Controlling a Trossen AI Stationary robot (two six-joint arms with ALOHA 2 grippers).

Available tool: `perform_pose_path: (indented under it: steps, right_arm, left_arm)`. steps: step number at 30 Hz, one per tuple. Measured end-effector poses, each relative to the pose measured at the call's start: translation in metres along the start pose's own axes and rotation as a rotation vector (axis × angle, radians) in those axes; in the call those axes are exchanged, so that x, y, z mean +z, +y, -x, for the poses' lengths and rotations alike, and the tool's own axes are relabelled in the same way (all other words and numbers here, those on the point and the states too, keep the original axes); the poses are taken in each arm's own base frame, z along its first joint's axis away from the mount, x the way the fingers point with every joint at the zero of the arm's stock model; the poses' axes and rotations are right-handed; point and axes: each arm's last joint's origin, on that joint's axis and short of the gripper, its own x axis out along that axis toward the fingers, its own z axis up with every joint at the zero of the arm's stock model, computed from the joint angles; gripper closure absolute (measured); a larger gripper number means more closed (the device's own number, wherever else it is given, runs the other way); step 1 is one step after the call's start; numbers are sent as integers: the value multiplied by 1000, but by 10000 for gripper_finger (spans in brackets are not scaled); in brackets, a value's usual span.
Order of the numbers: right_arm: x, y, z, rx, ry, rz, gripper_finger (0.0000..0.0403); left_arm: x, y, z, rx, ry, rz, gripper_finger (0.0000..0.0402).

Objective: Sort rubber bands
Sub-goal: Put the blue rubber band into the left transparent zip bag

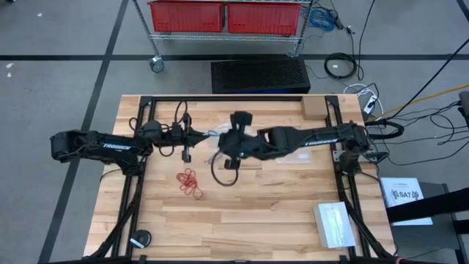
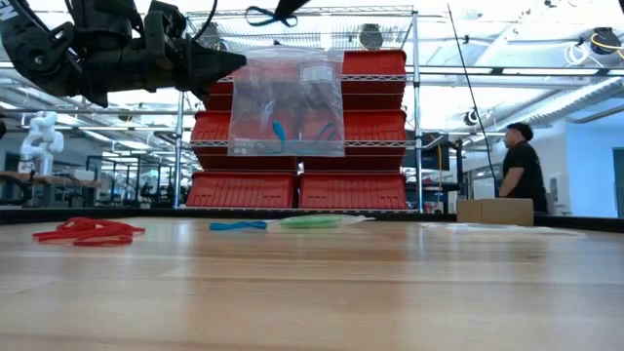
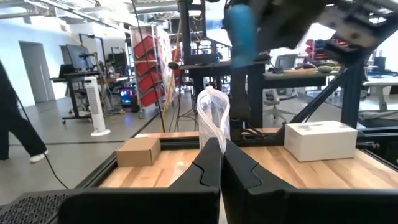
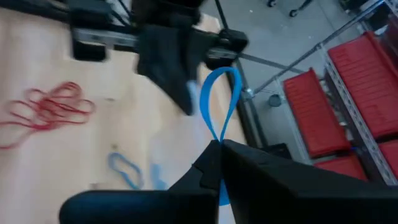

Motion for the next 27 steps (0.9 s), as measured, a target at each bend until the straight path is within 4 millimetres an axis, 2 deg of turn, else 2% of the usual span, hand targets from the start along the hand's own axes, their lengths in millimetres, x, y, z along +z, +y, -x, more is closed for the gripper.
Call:
perform_pose_path:
  steps: [5, 9, 21, 27]
  right_arm:
    - [-9, -14, -13, -4, 73, 31, 403]
    - [-16, -15, -22, 48, 129, 25, 403]
    - [-18, -7, -17, 96, 148, 45, 403]
    - [-17, -4, -15, 53, 145, 62, 403]
  left_arm:
    - [0, 0, 0, 0, 3, -1, 401]
    - [0, 0, 0, 1, 3, -5, 401]
    - [-1, 0, 0, 12, 13, -2, 401]
    - [-2, 0, 0, 18, 21, -1, 401]
